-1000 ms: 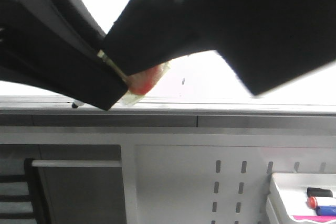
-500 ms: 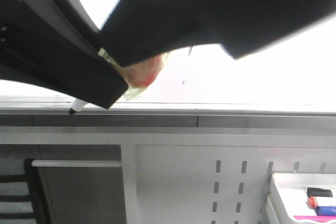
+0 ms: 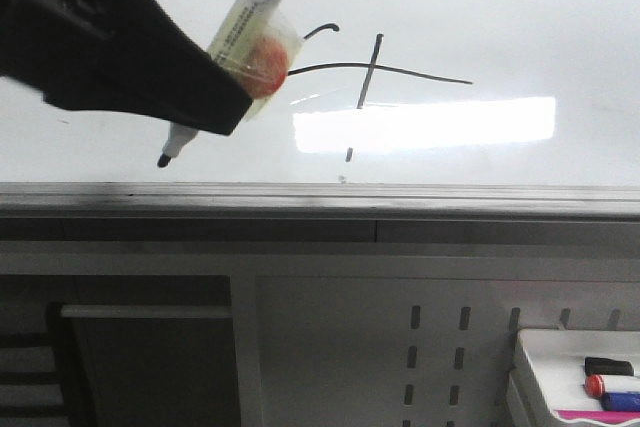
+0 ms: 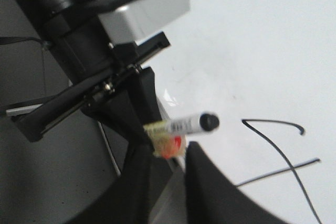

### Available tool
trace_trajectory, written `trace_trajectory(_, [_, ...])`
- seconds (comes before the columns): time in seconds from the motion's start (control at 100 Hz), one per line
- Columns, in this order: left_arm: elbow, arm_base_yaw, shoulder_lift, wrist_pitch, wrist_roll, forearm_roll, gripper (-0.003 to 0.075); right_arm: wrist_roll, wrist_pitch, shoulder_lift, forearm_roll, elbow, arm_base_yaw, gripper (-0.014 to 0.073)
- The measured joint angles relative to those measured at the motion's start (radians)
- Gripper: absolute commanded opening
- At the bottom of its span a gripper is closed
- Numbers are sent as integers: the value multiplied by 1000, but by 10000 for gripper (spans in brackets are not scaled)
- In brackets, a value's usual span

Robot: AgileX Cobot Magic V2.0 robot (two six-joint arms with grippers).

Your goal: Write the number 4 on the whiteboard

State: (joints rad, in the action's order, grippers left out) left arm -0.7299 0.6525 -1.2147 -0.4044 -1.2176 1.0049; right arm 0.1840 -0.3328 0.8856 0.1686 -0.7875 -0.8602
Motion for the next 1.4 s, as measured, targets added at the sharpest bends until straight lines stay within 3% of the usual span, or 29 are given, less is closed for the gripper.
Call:
trace_trajectory(0.21, [6, 0, -72, 262, 37, 266, -20, -9, -42, -71, 0, 23, 64, -62])
trace_trajectory(0.5, [-9, 0, -143, 544, 39, 416, -20, -18, -135, -119, 0, 26, 79, -62])
trace_trajectory(1.4, [-98, 2, -235, 622, 47, 591, 0, -41, -144, -119, -23, 26, 79, -62])
